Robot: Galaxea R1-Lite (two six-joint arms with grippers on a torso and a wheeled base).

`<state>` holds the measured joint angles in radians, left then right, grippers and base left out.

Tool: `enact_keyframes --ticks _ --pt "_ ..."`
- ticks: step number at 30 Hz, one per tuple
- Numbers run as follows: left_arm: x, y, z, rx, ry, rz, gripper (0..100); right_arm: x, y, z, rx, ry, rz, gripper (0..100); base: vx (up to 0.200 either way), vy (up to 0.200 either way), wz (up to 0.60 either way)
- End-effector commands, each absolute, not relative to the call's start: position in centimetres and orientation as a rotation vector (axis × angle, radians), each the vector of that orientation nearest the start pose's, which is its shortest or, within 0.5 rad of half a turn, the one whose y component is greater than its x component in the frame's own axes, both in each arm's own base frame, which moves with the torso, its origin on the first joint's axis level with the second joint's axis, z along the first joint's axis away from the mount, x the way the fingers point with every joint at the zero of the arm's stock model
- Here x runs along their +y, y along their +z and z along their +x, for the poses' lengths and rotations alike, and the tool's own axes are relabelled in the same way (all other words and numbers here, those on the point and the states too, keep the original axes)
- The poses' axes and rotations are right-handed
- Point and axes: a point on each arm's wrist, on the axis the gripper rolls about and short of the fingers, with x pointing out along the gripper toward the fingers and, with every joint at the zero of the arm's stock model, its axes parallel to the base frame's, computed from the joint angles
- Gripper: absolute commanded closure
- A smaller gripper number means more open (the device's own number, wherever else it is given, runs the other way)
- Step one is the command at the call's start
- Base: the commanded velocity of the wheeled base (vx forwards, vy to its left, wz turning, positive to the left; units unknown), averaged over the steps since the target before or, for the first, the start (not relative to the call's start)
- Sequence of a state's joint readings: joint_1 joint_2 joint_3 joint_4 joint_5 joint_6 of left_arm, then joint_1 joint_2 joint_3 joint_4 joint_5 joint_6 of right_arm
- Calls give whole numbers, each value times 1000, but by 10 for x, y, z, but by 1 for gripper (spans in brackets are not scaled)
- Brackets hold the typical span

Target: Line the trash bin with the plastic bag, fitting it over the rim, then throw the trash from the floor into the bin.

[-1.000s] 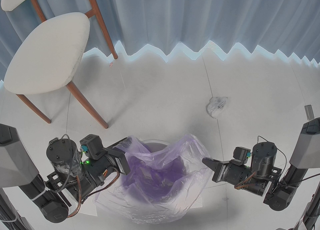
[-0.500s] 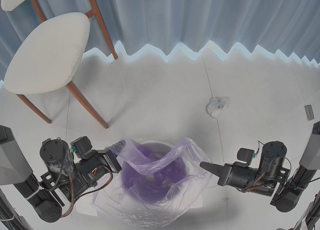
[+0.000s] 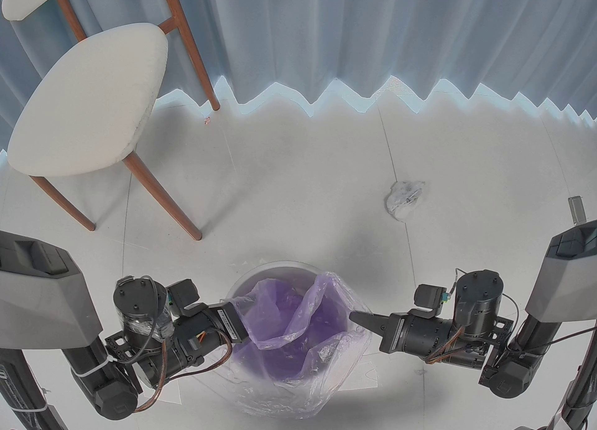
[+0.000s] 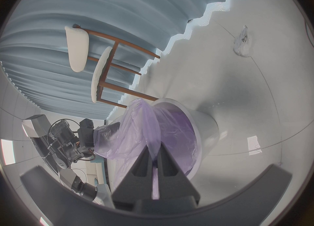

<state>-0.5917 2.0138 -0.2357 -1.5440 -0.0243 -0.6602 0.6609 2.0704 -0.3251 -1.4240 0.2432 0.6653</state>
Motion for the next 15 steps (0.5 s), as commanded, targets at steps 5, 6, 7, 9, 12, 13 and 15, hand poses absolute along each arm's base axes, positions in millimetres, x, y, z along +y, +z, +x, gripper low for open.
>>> enact_keyframes --ticks 5,6,7,9,12,13,15 --pt "-137 46 233 469 -430 -638 100 180 47 236 572 736 553 100 0 0 0" --pt "-135 47 235 463 -422 -640 100 180 47 237 567 735 553 100 0 0 0" --pt "-130 48 242 441 -402 -645 100 180 48 240 558 732 556 100 0 0 0" --pt "-119 51 255 406 -373 -664 100 179 52 250 525 722 567 100 0 0 0" --pt "-105 55 268 378 -380 -685 100 179 58 261 502 709 575 100 0 0 0" --pt "-102 55 271 378 -392 -690 100 178 60 266 505 698 576 100 0 0 0" --pt "-97 53 277 382 -401 -692 100 178 64 278 514 674 577 100 0 0 0"
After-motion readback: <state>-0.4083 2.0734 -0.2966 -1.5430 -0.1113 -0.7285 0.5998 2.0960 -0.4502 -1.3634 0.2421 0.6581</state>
